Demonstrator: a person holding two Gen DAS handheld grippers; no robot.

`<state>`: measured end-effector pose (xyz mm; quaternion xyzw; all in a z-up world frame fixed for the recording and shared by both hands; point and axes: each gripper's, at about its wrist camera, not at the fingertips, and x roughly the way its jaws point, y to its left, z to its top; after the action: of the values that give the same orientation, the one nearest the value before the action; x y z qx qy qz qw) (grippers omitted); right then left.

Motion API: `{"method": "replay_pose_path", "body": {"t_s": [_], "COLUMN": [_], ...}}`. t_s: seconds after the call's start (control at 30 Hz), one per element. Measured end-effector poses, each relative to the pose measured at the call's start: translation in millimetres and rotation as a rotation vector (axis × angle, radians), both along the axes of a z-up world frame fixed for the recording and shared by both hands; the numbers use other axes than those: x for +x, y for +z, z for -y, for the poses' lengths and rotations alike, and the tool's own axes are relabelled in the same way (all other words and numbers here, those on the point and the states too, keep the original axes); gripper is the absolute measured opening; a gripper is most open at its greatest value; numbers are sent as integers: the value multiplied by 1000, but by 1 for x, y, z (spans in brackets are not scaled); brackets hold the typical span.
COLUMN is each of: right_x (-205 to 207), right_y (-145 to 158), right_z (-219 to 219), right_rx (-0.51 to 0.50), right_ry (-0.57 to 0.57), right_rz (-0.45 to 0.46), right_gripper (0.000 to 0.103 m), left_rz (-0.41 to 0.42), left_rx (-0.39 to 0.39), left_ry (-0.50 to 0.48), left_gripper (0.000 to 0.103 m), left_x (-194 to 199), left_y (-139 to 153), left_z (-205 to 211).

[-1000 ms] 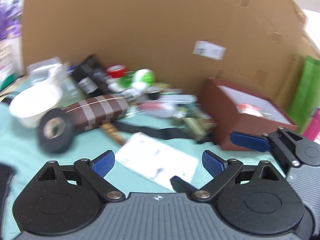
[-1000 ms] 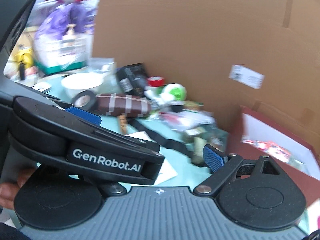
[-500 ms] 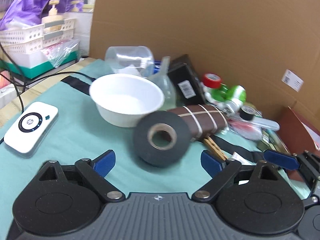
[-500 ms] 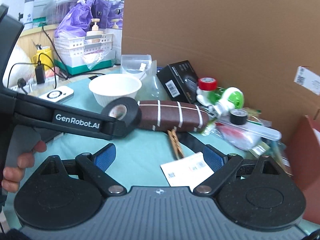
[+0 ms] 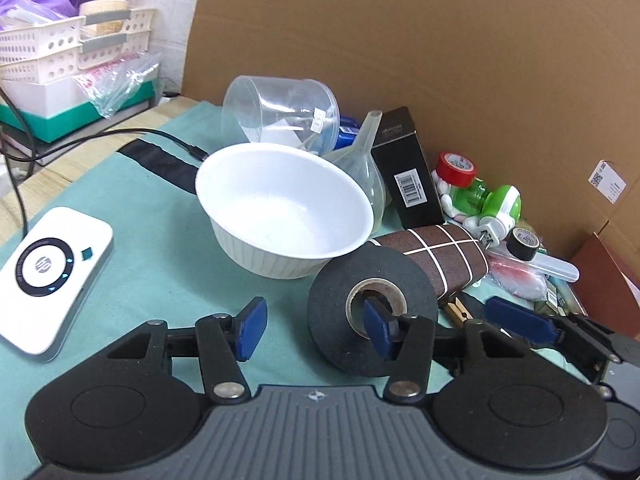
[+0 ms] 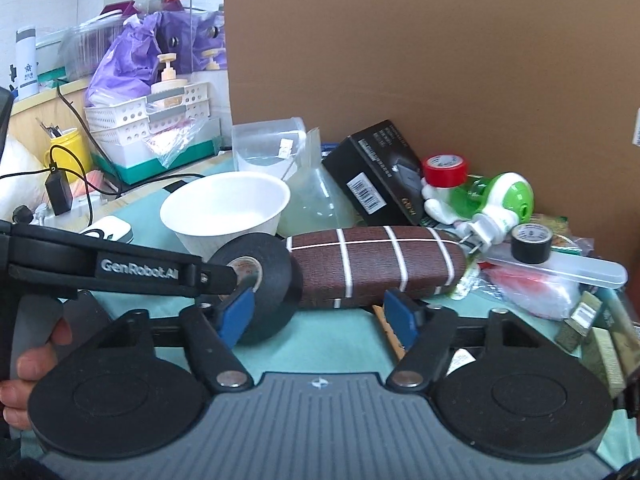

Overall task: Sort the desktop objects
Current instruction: 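Close the left gripper on the black electrical tape roll and lift it, then carry the tape roll into the red shoebox and open the left gripper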

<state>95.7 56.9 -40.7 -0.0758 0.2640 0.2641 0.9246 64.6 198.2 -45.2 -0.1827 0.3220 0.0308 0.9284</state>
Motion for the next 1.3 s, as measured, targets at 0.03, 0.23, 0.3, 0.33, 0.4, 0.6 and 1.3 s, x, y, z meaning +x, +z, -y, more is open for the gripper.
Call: {"method": "replay_pose_path", "body": {"t_s": [0.03, 0.23, 0.3, 0.33, 0.4, 0.6, 1.3], "right_x": [0, 2, 4, 5, 5, -3, -53], "right_y": [-1, -4, -5, -6, -8, -5, -9], "right_z": [-2, -14, -18, -21, -24, -11, 79], "right_rx": [0, 14, 10, 9, 4, -5, 54], "right_ry": [7, 55, 69, 71, 62, 31, -116], "right_rz": [-4, -10, -8, -11, -7, -20, -72], "right_gripper": [60, 44, 34, 34, 33, 28, 27], "left_rz": [0, 3, -4, -5, 0, -19, -39], "left_rx": [-3, -32, -59, -74, -57, -58, -52], "left_ry": [-3, -30, -45, -50, -54, -129, -261], "left_gripper": [55, 49, 40, 34, 34, 33, 32], "left_x": [2, 10, 12, 12, 9, -4, -31], "left_y": [0, 0, -2, -2, -2, 2, 1], "left_z": [0, -4, -5, -5, -2, 15, 93]}}
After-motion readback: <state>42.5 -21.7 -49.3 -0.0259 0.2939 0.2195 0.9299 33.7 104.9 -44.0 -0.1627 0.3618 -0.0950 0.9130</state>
